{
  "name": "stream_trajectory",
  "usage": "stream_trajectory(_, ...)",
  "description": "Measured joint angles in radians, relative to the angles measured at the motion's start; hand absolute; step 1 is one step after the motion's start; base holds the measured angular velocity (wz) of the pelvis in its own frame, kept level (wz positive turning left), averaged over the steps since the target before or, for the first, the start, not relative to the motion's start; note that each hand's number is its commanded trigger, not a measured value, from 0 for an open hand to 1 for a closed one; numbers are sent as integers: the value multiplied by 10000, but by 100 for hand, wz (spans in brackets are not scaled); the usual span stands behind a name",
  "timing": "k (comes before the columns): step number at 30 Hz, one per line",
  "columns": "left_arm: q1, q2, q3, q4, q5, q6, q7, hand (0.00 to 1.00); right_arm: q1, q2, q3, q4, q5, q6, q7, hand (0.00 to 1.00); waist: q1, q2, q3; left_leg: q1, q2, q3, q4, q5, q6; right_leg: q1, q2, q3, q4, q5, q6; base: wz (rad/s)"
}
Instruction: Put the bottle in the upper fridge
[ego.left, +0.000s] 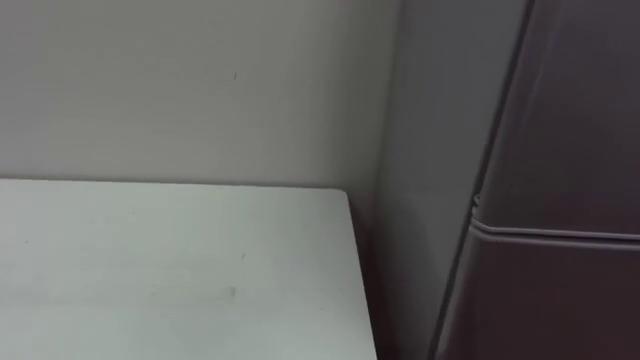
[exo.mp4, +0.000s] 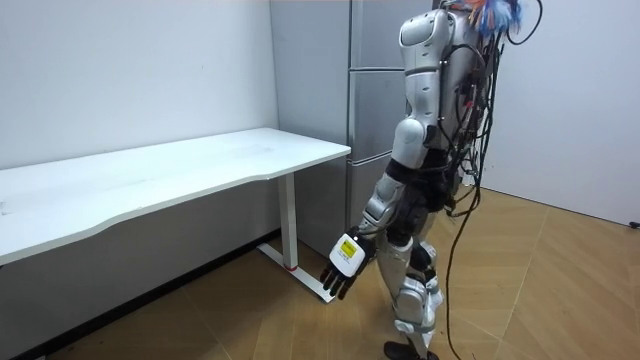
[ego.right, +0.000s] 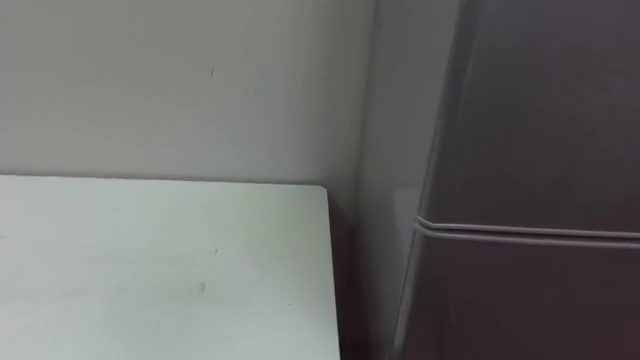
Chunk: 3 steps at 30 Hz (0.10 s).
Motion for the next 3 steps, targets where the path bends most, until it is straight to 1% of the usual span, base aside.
stream_trajectory(3,-14,-11,39,221,-347,-12,-271,0,-6,-13,-28,102,11,-5,227,0,15,15,-8,53,4,1,-22,-5,-6,50,11,6,-10,2,2,0)
